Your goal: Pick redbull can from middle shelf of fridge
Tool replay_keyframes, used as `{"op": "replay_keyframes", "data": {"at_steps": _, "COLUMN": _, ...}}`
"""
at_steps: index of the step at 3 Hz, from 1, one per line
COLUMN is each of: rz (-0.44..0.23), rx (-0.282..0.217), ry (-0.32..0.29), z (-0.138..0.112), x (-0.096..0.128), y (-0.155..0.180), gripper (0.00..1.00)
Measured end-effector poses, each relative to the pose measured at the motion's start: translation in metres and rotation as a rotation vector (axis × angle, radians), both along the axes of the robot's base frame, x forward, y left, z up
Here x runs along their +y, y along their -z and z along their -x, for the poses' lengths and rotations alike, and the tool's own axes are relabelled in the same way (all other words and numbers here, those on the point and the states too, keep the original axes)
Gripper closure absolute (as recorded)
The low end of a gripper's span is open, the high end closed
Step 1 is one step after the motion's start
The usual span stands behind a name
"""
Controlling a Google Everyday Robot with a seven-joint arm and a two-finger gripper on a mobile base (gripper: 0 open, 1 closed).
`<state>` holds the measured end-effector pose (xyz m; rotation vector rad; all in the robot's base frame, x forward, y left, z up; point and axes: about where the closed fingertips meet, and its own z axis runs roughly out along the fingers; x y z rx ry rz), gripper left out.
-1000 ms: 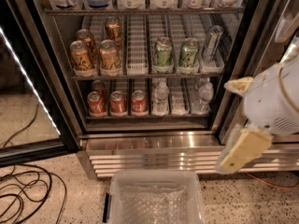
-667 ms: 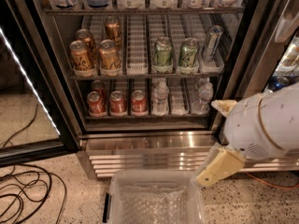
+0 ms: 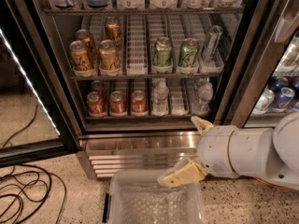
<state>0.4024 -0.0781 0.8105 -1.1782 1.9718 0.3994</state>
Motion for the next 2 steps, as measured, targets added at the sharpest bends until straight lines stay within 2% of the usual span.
{"op": "replay_keyframes", "data": {"at_steps": 1, "rz": -0.112, "rx": -0.102, "ry": 0.09, "z": -0.033, "x": 0.007, "y": 0.001, "gripper": 0.0}}
{"op": "replay_keyframes", "data": {"at_steps": 2, "rz": -0.171, "rx": -0.209, "ry": 0.206, "z": -0.071, "x": -0.003, "y": -0.007, "gripper": 0.0}}
